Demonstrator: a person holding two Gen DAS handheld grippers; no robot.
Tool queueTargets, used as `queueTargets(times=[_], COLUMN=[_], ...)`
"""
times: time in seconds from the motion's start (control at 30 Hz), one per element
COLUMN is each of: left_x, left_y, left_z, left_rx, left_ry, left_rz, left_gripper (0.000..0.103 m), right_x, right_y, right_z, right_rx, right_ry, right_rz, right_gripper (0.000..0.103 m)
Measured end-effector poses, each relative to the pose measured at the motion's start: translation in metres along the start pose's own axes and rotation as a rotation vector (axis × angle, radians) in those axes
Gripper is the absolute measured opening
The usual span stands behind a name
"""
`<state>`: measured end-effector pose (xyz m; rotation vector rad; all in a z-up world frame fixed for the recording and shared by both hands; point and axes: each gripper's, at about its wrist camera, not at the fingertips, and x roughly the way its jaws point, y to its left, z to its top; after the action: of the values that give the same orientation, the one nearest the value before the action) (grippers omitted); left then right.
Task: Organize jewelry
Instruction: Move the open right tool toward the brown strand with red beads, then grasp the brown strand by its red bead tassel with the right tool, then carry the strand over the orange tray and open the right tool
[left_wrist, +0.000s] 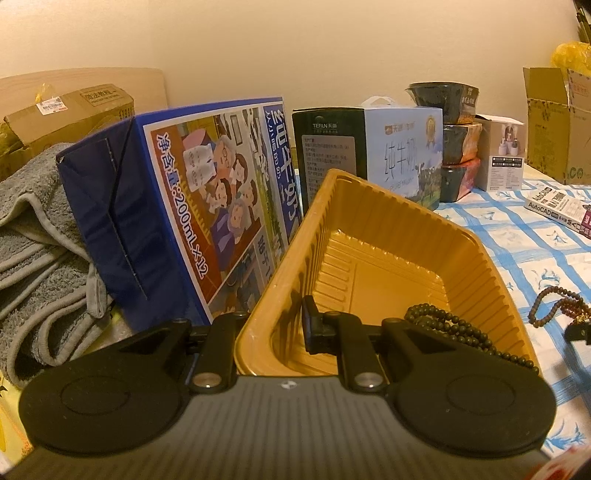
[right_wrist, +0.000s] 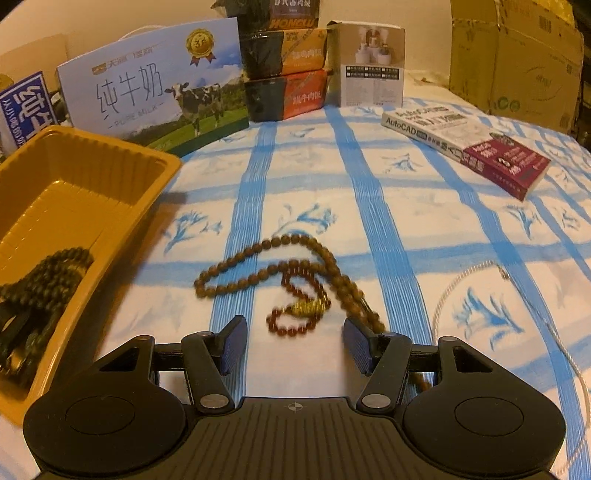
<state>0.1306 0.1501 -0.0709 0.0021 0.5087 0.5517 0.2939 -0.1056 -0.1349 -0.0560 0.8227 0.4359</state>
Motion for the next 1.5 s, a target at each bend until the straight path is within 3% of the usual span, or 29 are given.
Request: queueTargets(times=[0.07,0.2,0.37,0.7,0.73,0.8,0.83,1.03,1.13,1.2,1.5], left_x=[0.0,0.0,-0.001,-0.003,-0.003,-0.003,-0.003,-0.002,-0.002,-0.003,-0.004], left_y=[0.0,0.0,0.0,0.0,0.0,0.0,0.001,0.001,0.001,0.002,0.002], left_z=[0.0,0.001,0.001,-0.001,-0.001,-0.001,-0.002,-0.004,-0.005,-0.005,-0.004], left_rx=[0.0,0.0,-0.003,-0.005,-0.005,-0.004,-0.004,-0.002,-0.004,-0.006,-0.009], left_ry=[0.0,-0.001,-0.003,-0.002,-0.002,-0.002,-0.002,0.001,0.002,0.001,0.0], left_rz=[0.0,-0.001,-0.004,-0.005,-0.005,-0.004,-0.004,-0.002,-0.002,-0.003,-0.005], left_gripper=[0.015,0.015,0.014,0.014,0.014,0.014,0.014,0.014,0.014,0.014,0.014], right_x=[0.005,0.005,-0.007,-0.051,-0.053,-0.055,-0.055,-0.043,-0.04,-0.04,-0.062], right_y=[0.003,0.006,0.006,0.001,-0.001,-0.001,-0.002,0.001,0.004,0.005,0.008], right_z=[0.002,0.0,-0.01,-0.047,-0.048,-0.049,-0.047,-0.04,-0.038,-0.038,-0.029], right_rx=[-0.029,-0.076,-0.109,-0.092,-0.084,-0.075,-0.073,-0.07,-0.078,-0.099,-0.117], right_ry=[-0.012,-0.038,-0.027,0.029,0.035,0.036,0.035,0.021,0.016,0.017,-0.03], right_rz=[-0.017,-0.022,0.021,0.103,0.104,0.089,0.089,0.054,0.037,0.031,0.057], right_gripper=[0.055,0.031,0.011,0.012,0.014,0.033,0.038,0.04,0.033,0.01,0.007])
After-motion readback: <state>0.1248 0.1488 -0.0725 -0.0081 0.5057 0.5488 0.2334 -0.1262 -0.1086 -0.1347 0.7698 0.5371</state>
